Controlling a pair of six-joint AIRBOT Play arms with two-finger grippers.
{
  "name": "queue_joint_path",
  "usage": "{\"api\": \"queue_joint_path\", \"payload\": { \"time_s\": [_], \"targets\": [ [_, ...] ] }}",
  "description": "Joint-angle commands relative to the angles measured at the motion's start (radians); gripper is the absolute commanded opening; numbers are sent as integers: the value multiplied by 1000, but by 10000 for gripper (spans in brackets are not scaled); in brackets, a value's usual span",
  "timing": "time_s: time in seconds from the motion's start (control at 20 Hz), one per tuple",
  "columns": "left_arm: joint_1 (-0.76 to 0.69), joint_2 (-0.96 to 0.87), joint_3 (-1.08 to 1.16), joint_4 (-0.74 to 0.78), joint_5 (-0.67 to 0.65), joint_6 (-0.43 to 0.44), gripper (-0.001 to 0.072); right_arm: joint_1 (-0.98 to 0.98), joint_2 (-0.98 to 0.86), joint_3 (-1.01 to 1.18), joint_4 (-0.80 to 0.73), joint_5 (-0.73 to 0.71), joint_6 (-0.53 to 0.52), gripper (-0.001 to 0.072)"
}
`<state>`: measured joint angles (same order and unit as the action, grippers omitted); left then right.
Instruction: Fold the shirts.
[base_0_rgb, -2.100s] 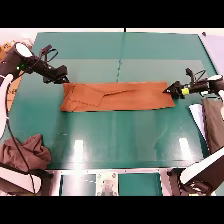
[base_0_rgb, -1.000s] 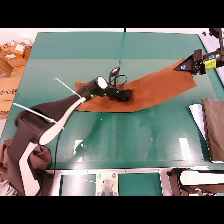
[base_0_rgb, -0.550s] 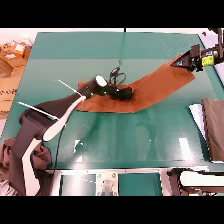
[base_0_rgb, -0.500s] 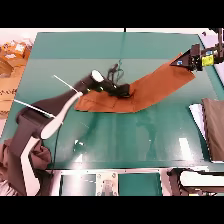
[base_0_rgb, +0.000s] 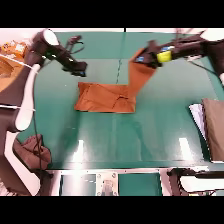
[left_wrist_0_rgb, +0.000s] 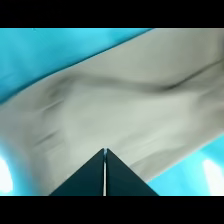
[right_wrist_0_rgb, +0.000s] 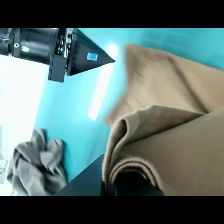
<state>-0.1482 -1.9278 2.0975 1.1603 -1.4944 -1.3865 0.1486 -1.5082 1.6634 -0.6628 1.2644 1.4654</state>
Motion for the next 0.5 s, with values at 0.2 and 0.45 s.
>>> {"api": "queue_joint_path", "payload": {
  "time_s": [0.2,0.45],
  "targets": [
    [163,31,10,114,-154,89,28,487,-311,0,17,-689,45,203],
    [180,31,10,111,-163,105,28,521,-402,2,69,-694,45,570]
  ]
}}
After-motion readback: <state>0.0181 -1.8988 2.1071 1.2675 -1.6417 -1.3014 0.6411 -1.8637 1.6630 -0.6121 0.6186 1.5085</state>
